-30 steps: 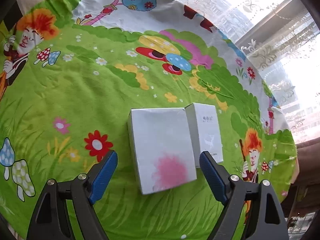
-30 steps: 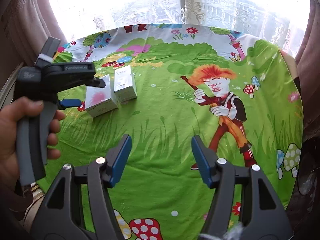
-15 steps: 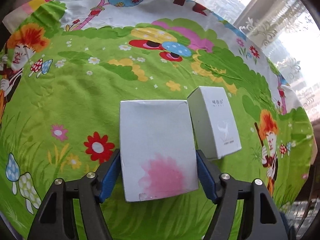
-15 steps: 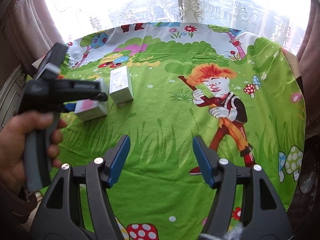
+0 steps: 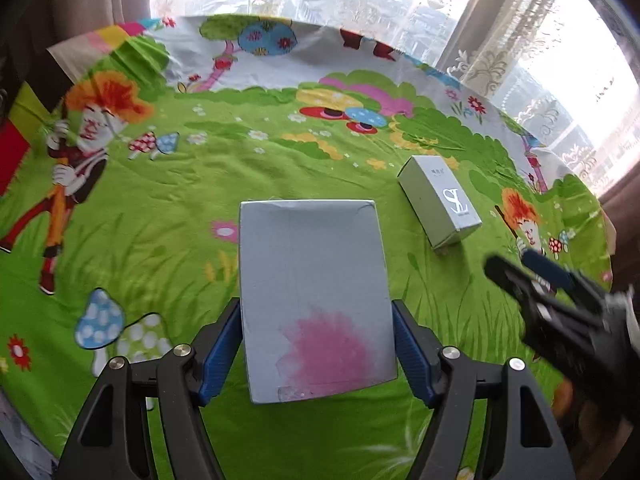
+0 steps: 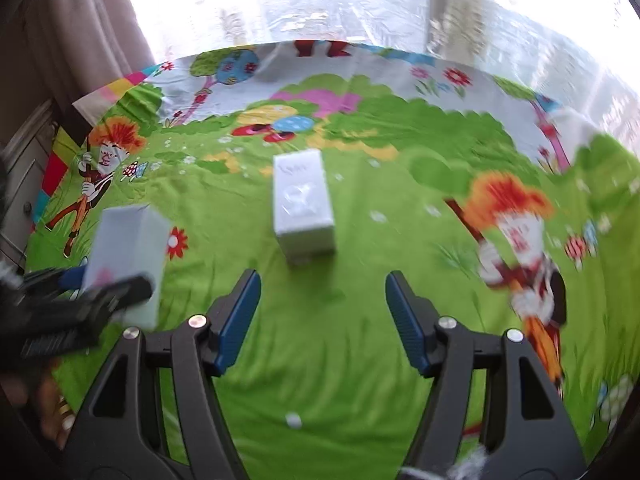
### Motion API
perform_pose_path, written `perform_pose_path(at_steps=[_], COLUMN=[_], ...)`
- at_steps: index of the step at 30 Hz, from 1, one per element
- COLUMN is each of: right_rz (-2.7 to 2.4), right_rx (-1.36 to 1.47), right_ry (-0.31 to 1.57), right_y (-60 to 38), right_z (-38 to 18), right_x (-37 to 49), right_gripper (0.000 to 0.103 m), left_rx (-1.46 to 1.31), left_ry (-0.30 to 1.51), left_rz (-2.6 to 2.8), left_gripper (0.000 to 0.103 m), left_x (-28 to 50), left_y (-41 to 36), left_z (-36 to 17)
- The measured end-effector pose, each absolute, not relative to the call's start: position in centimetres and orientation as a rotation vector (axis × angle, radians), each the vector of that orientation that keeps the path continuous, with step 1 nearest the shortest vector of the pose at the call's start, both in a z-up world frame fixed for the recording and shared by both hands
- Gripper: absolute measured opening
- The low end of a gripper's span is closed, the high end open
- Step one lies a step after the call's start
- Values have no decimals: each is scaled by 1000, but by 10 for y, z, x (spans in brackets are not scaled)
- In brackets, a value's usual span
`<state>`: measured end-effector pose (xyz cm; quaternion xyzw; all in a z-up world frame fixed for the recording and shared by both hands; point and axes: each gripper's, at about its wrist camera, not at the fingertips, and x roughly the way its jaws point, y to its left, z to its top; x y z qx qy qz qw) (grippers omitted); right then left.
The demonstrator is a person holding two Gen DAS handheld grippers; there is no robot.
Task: Organize rigid objects
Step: 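Grasp the pink-printed white box with the left tool while the right tool grasps the box printed SL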
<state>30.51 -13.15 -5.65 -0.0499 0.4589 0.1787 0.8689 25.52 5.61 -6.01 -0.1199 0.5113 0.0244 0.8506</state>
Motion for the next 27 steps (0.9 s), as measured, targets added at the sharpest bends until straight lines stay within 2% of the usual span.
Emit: perform_pose_path(at_steps=[11,12,16,27], right_rz=[383,387,378,346], right_rx=[-208,-210,-218,-214], right_ry=[981,987,1026,1025], right_y=[-83,-81,-76,-95], right_z=[-80,-82,-93,-84], right_x=[358,362,373,313], right_gripper=[68,66,45,45], left_rx=[-138,-133,-113,-93], left_ry=[1001,999,997,997], left_rz=[74,80,97,92], left_gripper=[72,72,72,72], left_x=[207,205,195,175], left_y=[61,61,60,47], left_z=[-46,-47,-48,-50])
